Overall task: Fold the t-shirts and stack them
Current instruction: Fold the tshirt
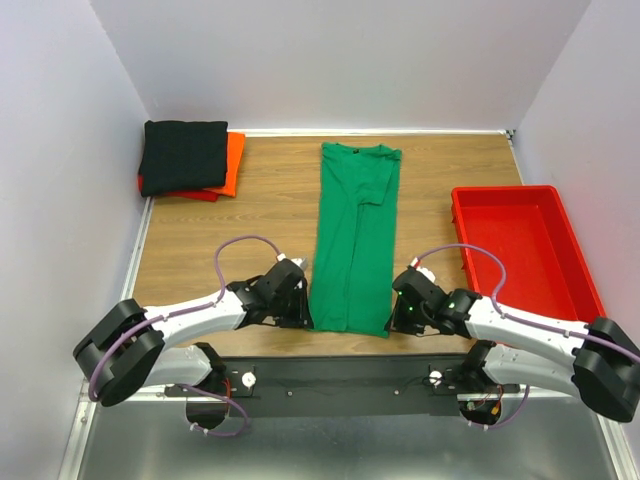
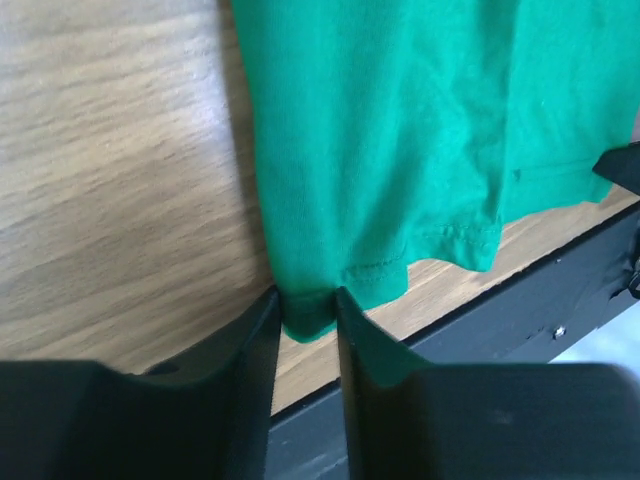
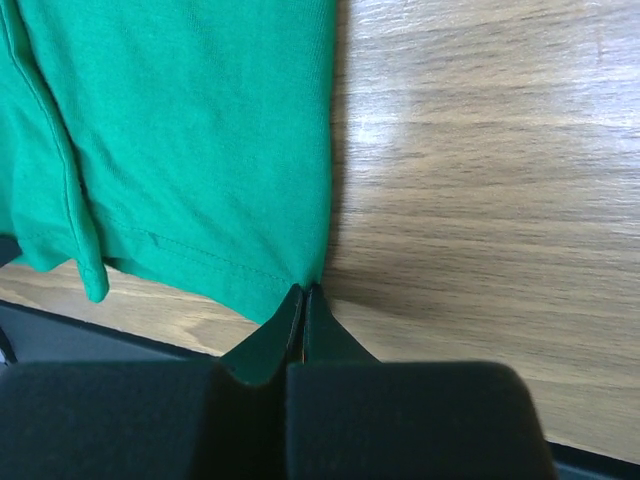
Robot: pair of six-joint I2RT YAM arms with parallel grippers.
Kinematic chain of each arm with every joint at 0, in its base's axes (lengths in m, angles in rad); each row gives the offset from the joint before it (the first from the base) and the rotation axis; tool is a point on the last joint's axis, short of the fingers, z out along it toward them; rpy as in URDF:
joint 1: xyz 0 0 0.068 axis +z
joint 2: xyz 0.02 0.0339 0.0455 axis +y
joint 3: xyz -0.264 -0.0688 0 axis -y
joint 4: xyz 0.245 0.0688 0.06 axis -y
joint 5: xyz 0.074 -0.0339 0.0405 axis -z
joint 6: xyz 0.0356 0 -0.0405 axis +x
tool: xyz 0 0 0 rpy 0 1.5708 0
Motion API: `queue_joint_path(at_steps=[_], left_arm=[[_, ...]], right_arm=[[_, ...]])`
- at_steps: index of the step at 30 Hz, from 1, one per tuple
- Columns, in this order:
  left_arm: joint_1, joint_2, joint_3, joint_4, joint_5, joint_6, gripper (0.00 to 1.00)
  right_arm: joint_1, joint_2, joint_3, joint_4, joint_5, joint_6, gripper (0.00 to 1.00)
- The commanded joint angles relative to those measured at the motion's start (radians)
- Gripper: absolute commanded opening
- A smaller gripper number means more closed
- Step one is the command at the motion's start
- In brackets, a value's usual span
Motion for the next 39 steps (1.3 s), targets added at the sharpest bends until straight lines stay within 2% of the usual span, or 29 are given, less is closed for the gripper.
queue_joint_path(at_steps=[1,3,4,5,12,17,20,24,25,27,34,39], left_arm=[[-0.010,-0.013,-0.036,-0.010,0.011,-0.022,0.22],[-0.011,-0.017,-0.035,0.008,0.015,-0.022,0.13],[-0.014,-0.021,-0.033,0.013,0.015,-0.025,0.03],[-0.026,-0.033,-0.033,0.022,0.018,-0.028,0.00],[-0.108,-0.074,-0.023,0.027,0.031,-0.080,0.00],[-0.094,-0.064,0.069,0.007,-0.037,-0.011,0.00],[-0.044,0.005,0.189,0.014,-0.074,0.062,0.00],[0.038,0.086,0.267,0.080,-0.081,0.116,0.00],[0.053,0.104,0.305,0.091,-0.080,0.138,0.00],[0.104,0.154,0.353,0.128,-0.078,0.156,0.00],[0.213,0.329,0.477,0.232,-0.074,0.156,0.00],[0.245,0.485,0.598,0.284,-0.101,0.127,0.00]], right_arm=[[-0.002,-0.025,-0.014,-0.046,0.025,0.004,0.00],[-0.004,-0.033,-0.013,-0.051,0.020,-0.003,0.00],[-0.002,-0.044,-0.011,-0.061,0.014,-0.007,0.00],[-0.004,-0.053,-0.011,-0.068,0.009,-0.010,0.00],[-0.004,-0.165,0.004,-0.137,-0.044,-0.069,0.01],[-0.004,-0.162,0.091,-0.158,0.018,-0.103,0.00],[-0.004,-0.057,0.194,-0.157,0.129,-0.155,0.00],[-0.010,0.082,0.350,-0.151,0.300,-0.223,0.00],[-0.024,0.155,0.386,-0.141,0.351,-0.236,0.00],[-0.057,0.241,0.451,-0.096,0.380,-0.282,0.00],[-0.218,0.413,0.574,0.052,0.342,-0.405,0.00],[-0.317,0.547,0.634,0.129,0.301,-0.445,0.01]])
